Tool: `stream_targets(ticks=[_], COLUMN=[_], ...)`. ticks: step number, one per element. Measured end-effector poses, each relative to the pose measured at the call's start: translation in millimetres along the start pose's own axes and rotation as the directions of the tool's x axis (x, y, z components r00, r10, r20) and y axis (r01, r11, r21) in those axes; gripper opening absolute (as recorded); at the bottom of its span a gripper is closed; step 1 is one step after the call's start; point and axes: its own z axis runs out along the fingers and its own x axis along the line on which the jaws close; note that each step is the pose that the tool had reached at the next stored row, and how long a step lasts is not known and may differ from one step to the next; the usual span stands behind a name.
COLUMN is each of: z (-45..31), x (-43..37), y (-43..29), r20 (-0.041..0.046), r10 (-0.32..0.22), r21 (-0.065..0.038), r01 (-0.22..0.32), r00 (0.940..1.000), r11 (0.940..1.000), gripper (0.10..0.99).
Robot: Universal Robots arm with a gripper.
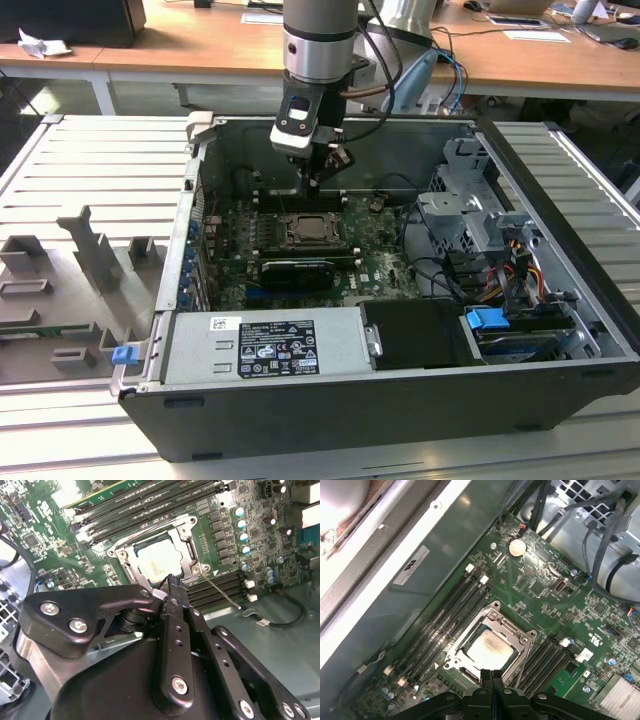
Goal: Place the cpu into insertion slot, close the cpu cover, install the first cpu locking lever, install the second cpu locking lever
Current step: 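Install the first cpu locking lever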
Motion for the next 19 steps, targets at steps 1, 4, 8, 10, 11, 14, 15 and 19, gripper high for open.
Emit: stream_targets(ticks=[1,4,8,10,11,14,15,19], z=[0.0,0.0,0.0,0.0,0.0,0.0,0.0,0.0], x=[0.0,0.0,0.0,0.0,0.0,0.0,0.0,0.0], y=[0.0,0.0,0.0,0.0,0.0,0.0,0.0,0.0], r20=[0.0,-0.0003,-0.0006,-0.0008,-0.0009,-0.0011,-0.0011,-0.0013], r10=[-0.009,-0.038,-0.078,-0.105,-0.119,-0.142,-0.146,-0.176], r21=[0.0,0.0,0.0,0.0,0.0,0.0,0.0,0.0], r01=[0.009,0.038,0.078,0.105,0.119,0.142,0.146,0.176], r00=[1.0,0.9993,0.997,0.9945,0.9929,0.9899,0.9893,0.9844], r11=[1.0,0.9993,0.997,0.9945,0.9929,0.9899,0.9893,0.9844], gripper=[0.106,0.106,0.106,0.106,0.106,0.106,0.106,0.106])
